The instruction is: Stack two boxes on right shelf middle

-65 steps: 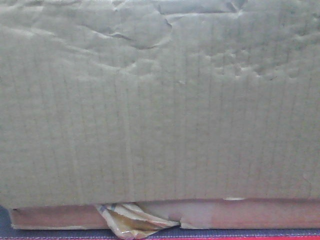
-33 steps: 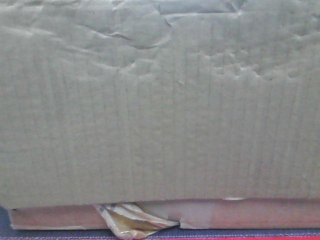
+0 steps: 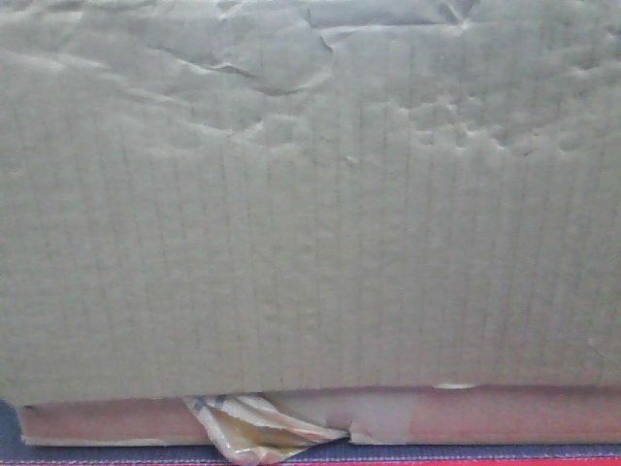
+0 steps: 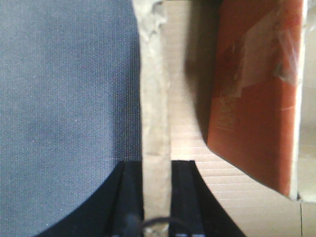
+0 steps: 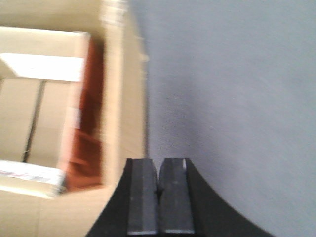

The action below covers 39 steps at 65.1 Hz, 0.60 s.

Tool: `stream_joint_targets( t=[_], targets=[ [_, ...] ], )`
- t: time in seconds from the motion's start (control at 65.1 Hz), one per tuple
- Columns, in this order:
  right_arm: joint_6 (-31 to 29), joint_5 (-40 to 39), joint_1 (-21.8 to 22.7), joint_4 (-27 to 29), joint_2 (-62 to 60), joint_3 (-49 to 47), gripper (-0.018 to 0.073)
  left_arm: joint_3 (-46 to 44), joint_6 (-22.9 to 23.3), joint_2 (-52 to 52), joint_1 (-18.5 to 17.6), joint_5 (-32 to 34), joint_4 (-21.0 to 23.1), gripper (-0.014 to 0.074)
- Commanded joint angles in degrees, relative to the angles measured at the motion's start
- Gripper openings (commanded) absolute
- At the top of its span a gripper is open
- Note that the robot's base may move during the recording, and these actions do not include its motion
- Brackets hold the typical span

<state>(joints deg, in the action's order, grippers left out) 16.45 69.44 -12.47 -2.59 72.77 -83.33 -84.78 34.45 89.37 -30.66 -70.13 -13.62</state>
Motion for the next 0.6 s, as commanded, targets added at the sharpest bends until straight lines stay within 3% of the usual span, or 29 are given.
stream_joint_targets(
  t=[0.0, 0.077, 0.2, 0.261, 0.583],
  targets=[
    [0.1, 0.5, -1.1, -1.7, 2.6, -1.8, -0.0115, 0.0, 0.0, -0.4, 0.1, 0.2, -0.4, -0.0111],
    [-0.4, 0.5, -1.5, -1.7, 4.3, -2.3, -0.0004, 0.0, 0.0, -0.4, 0.1, 0.2, -0.4, -0.0111],
    [-0.4, 0.5, -1.5, -1.7, 5.7, -2.3, 0.0288, 0.0, 0.0, -0.4, 0.1, 0.2, -0.5, -0.0111],
    [-0.4, 0.5, -1.5, -1.2, 6.2, -2.3, 0.0368, 0.0, 0.0, -0.4, 0.1, 0.2, -0.5, -0.0111],
    [-0.4, 0.5, -3.6, -0.8, 8.1, 4.9, 0.0261, 0.0, 0.0, -0.4, 0.1, 0.2, -0.5, -0.0111]
  ],
)
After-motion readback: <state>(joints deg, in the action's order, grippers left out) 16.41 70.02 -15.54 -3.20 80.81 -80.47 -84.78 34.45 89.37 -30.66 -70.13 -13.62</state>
